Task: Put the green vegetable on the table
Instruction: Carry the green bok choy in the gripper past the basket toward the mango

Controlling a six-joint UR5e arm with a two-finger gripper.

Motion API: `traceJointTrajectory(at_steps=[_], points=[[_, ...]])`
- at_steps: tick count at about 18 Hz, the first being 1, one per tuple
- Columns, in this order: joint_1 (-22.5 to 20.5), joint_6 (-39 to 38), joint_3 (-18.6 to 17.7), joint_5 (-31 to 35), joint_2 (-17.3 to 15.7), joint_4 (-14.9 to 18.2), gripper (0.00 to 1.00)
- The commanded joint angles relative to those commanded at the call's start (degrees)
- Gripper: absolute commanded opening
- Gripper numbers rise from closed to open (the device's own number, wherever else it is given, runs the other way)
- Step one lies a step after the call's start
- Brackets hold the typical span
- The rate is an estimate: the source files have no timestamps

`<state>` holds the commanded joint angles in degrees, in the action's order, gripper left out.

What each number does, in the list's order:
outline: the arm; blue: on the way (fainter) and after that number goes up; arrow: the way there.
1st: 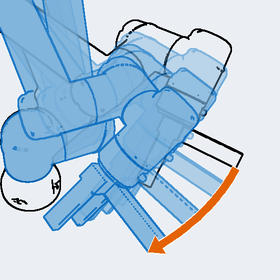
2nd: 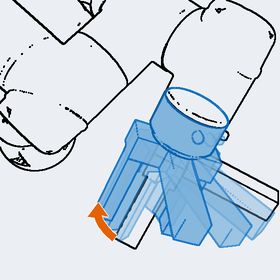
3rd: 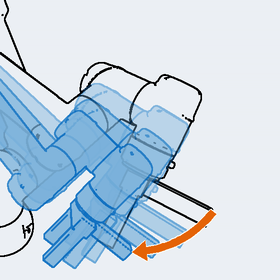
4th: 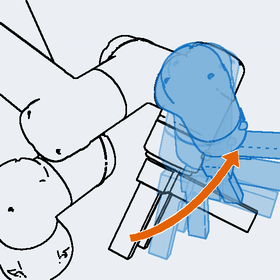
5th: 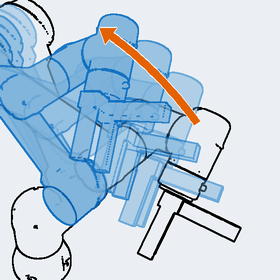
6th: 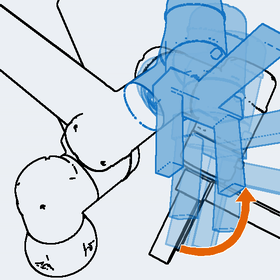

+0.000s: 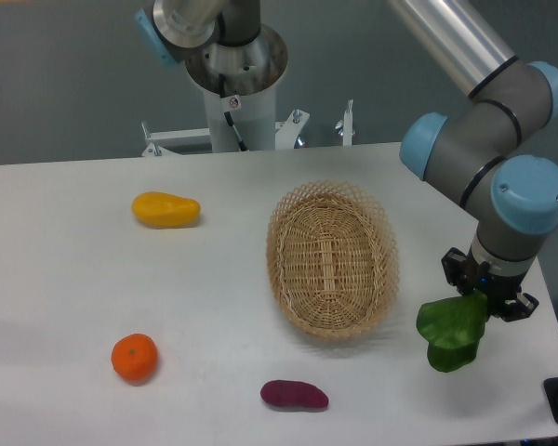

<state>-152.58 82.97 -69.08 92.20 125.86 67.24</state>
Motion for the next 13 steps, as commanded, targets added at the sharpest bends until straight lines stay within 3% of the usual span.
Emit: traceJointTrajectory(at_steps=[7, 13], points=[[1.66, -2.37, -0.44, -0.96, -1.31, 0.53, 0.44], [7.46, -9.13, -6.93, -2.11, -6.23, 0.18, 0.44]])
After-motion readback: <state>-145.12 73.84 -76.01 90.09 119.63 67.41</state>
